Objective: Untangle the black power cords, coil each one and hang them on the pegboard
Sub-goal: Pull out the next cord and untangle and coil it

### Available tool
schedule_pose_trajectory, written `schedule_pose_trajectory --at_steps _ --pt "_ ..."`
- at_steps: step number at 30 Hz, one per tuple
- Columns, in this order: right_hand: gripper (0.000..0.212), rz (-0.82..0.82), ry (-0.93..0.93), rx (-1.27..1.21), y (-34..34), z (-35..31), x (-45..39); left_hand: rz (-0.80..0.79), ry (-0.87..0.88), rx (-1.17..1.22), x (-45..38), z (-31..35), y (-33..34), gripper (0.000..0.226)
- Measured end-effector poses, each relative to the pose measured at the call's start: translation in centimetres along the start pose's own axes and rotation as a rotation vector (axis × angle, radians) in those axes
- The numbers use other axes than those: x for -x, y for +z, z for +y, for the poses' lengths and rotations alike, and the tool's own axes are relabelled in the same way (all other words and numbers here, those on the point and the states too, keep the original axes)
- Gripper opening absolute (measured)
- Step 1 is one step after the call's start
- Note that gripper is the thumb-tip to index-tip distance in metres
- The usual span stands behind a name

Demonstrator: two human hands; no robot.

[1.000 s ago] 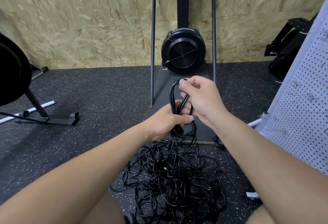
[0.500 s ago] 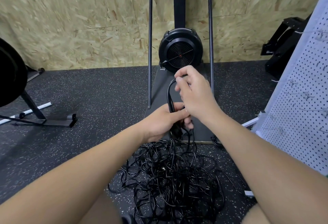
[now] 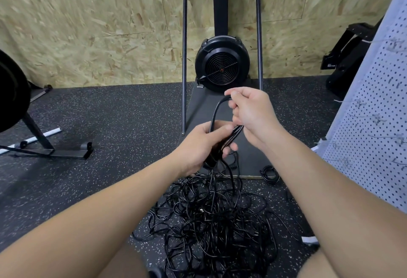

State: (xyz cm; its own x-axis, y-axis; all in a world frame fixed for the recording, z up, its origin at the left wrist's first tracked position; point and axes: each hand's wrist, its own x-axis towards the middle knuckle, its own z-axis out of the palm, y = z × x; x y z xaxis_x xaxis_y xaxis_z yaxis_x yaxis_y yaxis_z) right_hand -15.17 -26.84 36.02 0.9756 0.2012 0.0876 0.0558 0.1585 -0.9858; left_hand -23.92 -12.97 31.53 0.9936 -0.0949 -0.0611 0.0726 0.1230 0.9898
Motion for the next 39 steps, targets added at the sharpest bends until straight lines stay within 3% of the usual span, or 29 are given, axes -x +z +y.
schedule_pose_trajectory --at_steps 3,7,11,14,18,20,24,26,29,33,36,39 --pt "0.025 -0.024 0.041 -0.025 -0.1 0.4 0.0 -0.133 -0.030 -0.207 0.3 0.3 0.1 0.026" --pt "0.022 -0.155 0.026 -0.117 -0.5 0.2 0.1 -0.301 -0.111 -0.131 1.1 1.4 -0.6 0.016" --pt "0.024 -0.252 -0.007 -0.157 -1.3 0.0 -0.2 -0.308 -0.044 -0.027 1.0 1.0 -0.4 0.012" --pt "0.027 -0.343 0.028 -0.129 -2.1 0.1 -0.1 -0.234 -0.042 0.068 0.8 0.5 -0.5 0.015" --pt "0.044 -0.405 0.229 -0.051 -3.0 2.3 -0.4 -0.103 0.012 0.137 0.3 0.7 -1.7 0.015" --pt "0.029 -0.499 0.257 0.152 -3.5 3.7 -0.4 -0.036 0.034 0.181 -0.1 1.0 -2.3 0.015" --pt "0.055 -0.771 0.322 0.605 -3.8 5.1 0.8 0.091 0.073 0.199 -0.9 1.0 -3.5 0.019" --pt "0.040 -0.824 0.319 0.686 -3.7 5.2 1.3 0.134 0.081 0.199 -1.1 0.8 -3.9 0.018" --pt "0.023 -0.763 0.302 0.720 -3.8 5.7 1.3 0.189 0.094 0.216 -1.3 0.7 -4.4 0.019" --pt "0.018 -0.634 0.189 0.955 -3.9 5.2 1.5 0.341 0.116 0.245 -1.8 1.1 -6.2 0.022" --pt "0.015 -0.584 -0.011 0.851 -3.3 4.2 1.3 0.496 0.084 0.073 -2.0 0.6 -8.0 0.025" --pt "0.015 -0.666 -0.191 0.718 -1.9 2.3 2.2 0.469 0.032 -0.055 -1.6 0.5 -7.9 0.022"
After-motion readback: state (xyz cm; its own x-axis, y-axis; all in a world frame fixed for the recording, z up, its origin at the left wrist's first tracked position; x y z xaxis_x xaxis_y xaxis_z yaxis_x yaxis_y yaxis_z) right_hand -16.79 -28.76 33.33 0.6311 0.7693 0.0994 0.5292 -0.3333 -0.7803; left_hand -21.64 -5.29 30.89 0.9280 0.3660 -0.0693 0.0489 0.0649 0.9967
